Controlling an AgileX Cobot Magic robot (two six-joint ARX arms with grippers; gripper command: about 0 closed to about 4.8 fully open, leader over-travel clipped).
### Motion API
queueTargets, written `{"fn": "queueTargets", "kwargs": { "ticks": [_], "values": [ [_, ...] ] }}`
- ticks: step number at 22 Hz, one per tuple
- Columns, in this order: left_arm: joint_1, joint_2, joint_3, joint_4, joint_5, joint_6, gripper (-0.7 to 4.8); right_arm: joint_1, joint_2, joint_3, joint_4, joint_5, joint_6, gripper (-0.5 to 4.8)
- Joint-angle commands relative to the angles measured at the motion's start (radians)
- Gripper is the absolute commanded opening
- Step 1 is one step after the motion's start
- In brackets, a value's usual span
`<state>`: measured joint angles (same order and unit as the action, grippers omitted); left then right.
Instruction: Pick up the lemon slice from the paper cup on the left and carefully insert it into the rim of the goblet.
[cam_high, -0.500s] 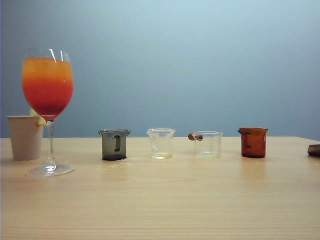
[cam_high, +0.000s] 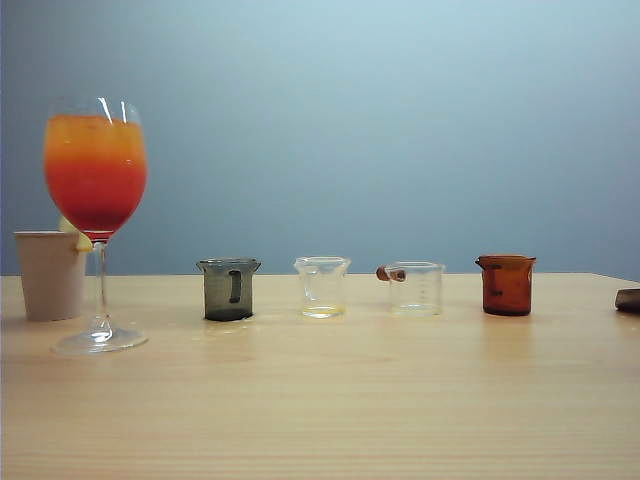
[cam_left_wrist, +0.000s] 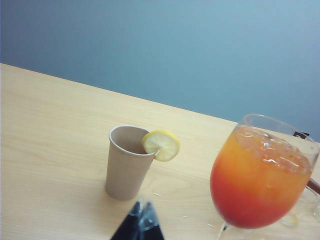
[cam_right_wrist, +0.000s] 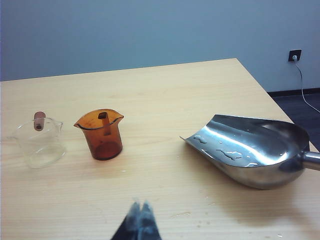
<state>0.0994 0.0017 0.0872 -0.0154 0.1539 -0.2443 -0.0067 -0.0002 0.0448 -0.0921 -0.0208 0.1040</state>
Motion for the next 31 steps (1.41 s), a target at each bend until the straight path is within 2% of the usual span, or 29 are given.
{"fn": "queueTargets", "kwargs": {
  "ticks": [1, 2, 6, 9, 10, 12, 14, 16, 19, 21, 24, 28, 31],
  "values": [
    [0.000, 0.001, 0.037, 0.011, 0.007, -0.002, -0.05, 0.000, 0.001, 0.024, 0.024, 0.004, -0.002, -0.01],
    [0.000, 0.002, 0.079, -0.018, -0.009, 0.002, -0.05, 0.001, 0.007, 0.060, 0.020, 0.002, -0.002, -0.01],
    [0.000, 0.090, 0.294, -0.280, -0.023, 0.020, -0.05, 0.026, 0.136, 0.256, -0.003, -0.065, 0.003, -0.02],
    [0.000, 0.214, 0.427, -0.320, -0.008, 0.144, -0.05, 0.072, 0.296, 0.386, -0.001, -0.109, 0.001, -0.02],
    [0.000, 0.278, 0.484, -0.320, 0.026, 0.195, -0.05, 0.103, 0.370, 0.446, -0.001, -0.112, 0.001, -0.02],
    [0.000, 0.386, 0.566, -0.321, 0.075, 0.243, -0.05, 0.163, 0.471, 0.534, 0.000, -0.113, 0.001, -0.02],
    [0.000, 0.473, 0.624, -0.320, 0.098, 0.248, -0.05, 0.221, 0.537, 0.592, 0.000, -0.112, 0.001, -0.02],
    [0.000, 0.634, 0.738, -0.338, 0.120, 0.260, -0.05, 0.358, 0.666, 0.693, -0.002, -0.109, 0.000, -0.02],
    [0.000, 0.763, 0.860, -0.430, 0.119, 0.321, -0.05, 0.483, 0.778, 0.778, -0.005, -0.109, -0.007, -0.03],
    [0.000, 0.848, 0.926, -0.435, 0.120, 0.439, -0.05, 0.576, 0.893, 0.862, -0.005, -0.110, -0.011, -0.02],
    [0.000, 0.931, 0.973, -0.472, 0.125, 0.564, -0.05, 0.655, 0.997, 0.935, -0.008, -0.112, -0.011, -0.02],
    [0.000, 1.015, 0.990, -0.529, 0.176, 0.660, -0.05, 0.700, 1.065, 0.970, -0.006, -0.114, -0.011, -0.02],
    [0.000, 1.103, 0.991, -0.578, 0.187, 0.810, -0.05, 0.710, 1.078, 0.970, -0.024, -0.139, -0.011, -0.02]
  ]
}}
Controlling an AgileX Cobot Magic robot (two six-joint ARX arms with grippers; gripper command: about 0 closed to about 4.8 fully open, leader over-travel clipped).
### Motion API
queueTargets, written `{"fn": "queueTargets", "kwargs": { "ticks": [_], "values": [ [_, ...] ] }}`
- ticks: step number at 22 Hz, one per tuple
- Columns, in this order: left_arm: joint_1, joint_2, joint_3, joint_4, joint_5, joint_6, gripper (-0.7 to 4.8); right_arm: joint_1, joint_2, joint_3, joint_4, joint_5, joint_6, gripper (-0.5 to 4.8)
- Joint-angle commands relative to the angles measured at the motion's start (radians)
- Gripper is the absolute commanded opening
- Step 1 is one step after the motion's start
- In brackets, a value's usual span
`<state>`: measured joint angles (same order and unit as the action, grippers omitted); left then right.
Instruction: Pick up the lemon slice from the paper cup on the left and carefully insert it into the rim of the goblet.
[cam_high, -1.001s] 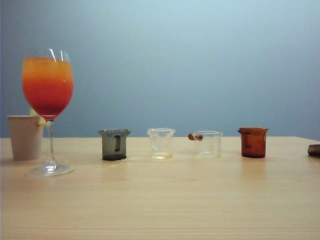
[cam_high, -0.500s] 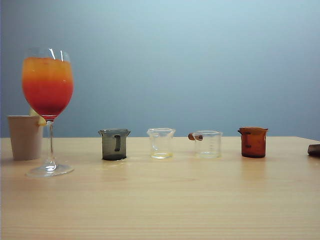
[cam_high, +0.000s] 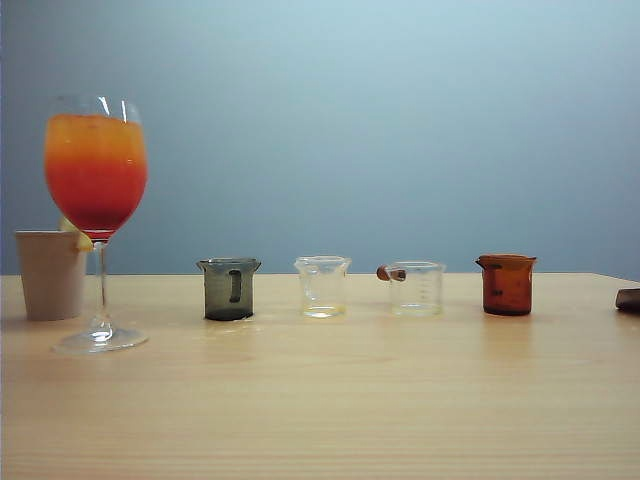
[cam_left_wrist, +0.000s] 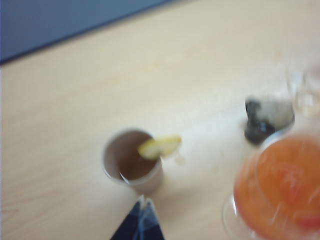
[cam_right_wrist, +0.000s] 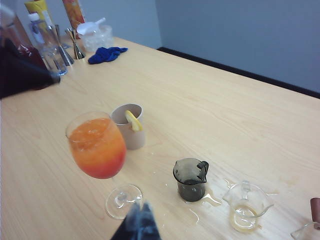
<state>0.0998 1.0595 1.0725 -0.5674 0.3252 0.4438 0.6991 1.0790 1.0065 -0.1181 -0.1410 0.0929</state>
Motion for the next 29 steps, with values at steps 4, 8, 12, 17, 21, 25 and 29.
{"fn": "queueTargets", "kwargs": {
  "ticks": [4, 8, 12, 17, 21, 25, 29],
  "values": [
    [0.000, 0.130, 0.036, -0.069, -0.035, 0.321, -0.05, 0.004, -0.001, 0.008, 0.002, -0.019, -0.002, -0.02],
    [0.000, 0.196, 0.102, -0.089, -0.056, 0.490, -0.05, 0.004, 0.000, 0.007, 0.002, -0.018, -0.018, -0.02],
    [-0.001, 0.301, 0.208, -0.126, -0.040, 0.579, -0.05, 0.004, 0.006, 0.007, 0.011, -0.018, -0.027, -0.02],
    [-0.001, 0.428, 0.312, -0.166, 0.042, 0.578, -0.05, 0.004, 0.036, 0.007, 0.015, -0.019, -0.026, -0.02],
    [-0.010, 0.487, 0.335, -0.179, 0.066, 0.594, -0.05, -0.001, 0.062, 0.007, 0.031, -0.018, -0.026, -0.02],
    [-0.010, 0.521, 0.335, -0.178, 0.092, 0.622, -0.05, -0.001, 0.087, 0.007, 0.055, -0.018, -0.026, -0.02],
    [-0.013, 0.546, 0.334, -0.144, 0.089, 0.622, 0.87, -0.001, 0.110, 0.007, 0.092, -0.019, -0.026, -0.02]
  ]
}}
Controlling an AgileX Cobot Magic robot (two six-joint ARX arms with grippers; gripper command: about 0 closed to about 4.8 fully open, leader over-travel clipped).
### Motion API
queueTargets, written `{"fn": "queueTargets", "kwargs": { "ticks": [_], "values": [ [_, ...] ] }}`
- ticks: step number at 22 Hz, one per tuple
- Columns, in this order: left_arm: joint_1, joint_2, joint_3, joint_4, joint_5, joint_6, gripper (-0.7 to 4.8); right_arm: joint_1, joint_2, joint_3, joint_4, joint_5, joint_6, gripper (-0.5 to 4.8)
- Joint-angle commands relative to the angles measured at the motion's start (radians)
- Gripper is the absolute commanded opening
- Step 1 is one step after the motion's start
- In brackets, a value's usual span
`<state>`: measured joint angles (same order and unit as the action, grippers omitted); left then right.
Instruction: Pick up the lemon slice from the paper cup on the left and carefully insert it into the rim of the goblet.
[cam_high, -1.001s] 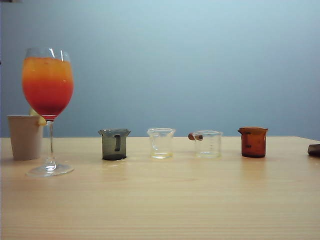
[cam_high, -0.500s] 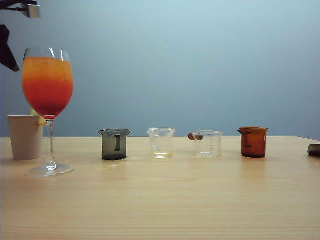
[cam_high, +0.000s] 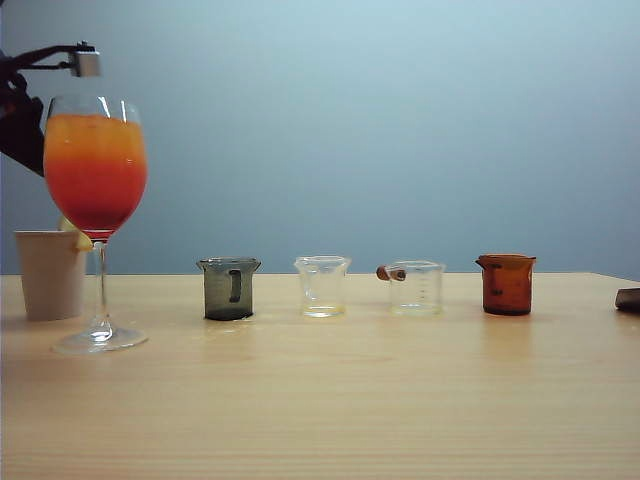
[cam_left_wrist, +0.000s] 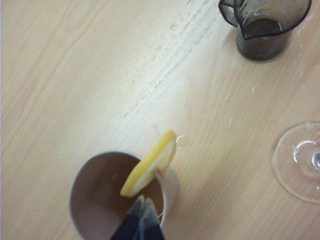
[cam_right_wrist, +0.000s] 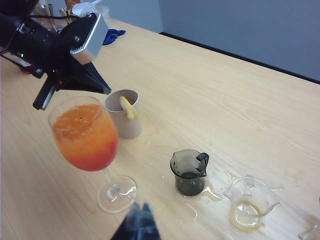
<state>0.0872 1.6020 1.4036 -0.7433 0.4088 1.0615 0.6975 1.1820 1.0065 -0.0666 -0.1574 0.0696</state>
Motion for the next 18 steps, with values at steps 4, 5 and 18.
{"fn": "queueTargets", "kwargs": {
  "ticks": [4, 5, 18],
  "values": [
    [0.000, 0.009, 0.003, 0.112, 0.016, 0.004, 4.13, 0.002, 0.022, 0.007, 0.068, -0.003, -0.002, -0.02],
    [0.000, 0.009, 0.003, 0.112, 0.024, 0.004, 4.13, 0.002, 0.023, 0.007, 0.071, -0.002, -0.002, -0.01],
    [-0.020, 0.072, 0.002, 0.093, 0.039, 0.004, 3.98, 0.001, 0.034, 0.007, 0.071, -0.002, -0.003, -0.02]
  ]
}}
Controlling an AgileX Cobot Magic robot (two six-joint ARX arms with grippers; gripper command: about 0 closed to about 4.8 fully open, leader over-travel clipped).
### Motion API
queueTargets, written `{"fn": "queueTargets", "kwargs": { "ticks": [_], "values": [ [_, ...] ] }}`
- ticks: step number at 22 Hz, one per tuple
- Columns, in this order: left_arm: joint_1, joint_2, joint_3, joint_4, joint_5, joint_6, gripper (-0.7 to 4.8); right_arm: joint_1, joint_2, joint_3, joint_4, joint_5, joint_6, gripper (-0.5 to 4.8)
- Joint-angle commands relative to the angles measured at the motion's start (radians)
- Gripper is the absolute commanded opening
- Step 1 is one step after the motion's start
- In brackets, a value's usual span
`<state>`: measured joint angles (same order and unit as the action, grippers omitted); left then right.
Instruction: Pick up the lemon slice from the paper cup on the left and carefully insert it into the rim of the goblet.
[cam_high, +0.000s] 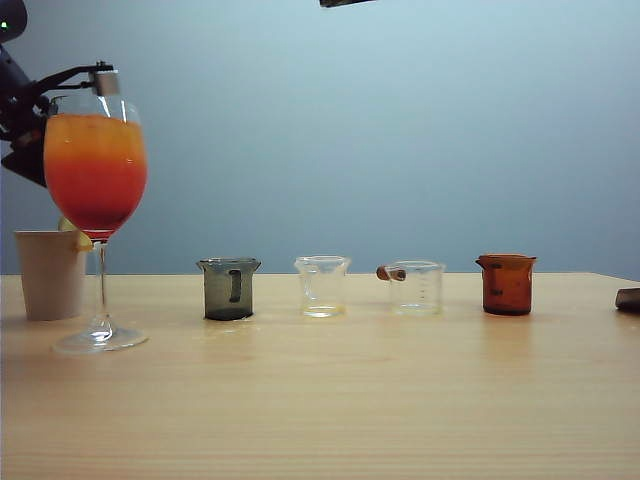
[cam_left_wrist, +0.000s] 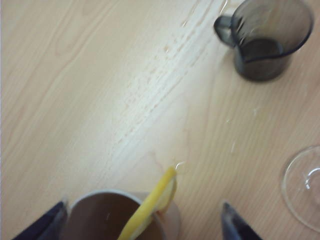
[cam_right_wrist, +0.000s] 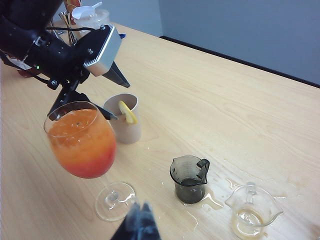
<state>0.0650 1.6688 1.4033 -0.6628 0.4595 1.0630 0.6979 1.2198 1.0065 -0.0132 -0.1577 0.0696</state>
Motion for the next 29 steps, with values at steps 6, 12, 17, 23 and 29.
{"fn": "queueTargets", "kwargs": {
  "ticks": [6, 12, 17, 23, 29],
  "values": [
    [0.002, 0.016, 0.002, 0.016, -0.013, 0.001, 3.60, 0.001, -0.003, 0.007, 0.017, 0.002, -0.004, -0.02],
    [0.002, 0.018, 0.002, 0.006, -0.008, -0.005, 2.98, -0.025, -0.003, 0.007, 0.011, 0.002, -0.039, -0.01],
    [0.002, 0.026, 0.002, -0.004, -0.009, -0.005, 2.72, -0.038, -0.003, 0.007, 0.014, 0.002, -0.038, -0.01],
    [0.002, 0.031, 0.002, -0.002, -0.009, -0.005, 1.88, -0.036, -0.003, 0.007, 0.019, -0.002, -0.037, -0.01],
    [0.002, 0.032, 0.002, -0.005, -0.011, -0.005, -0.06, -0.035, -0.003, 0.007, 0.045, -0.065, -0.038, -0.02]
  ]
}}
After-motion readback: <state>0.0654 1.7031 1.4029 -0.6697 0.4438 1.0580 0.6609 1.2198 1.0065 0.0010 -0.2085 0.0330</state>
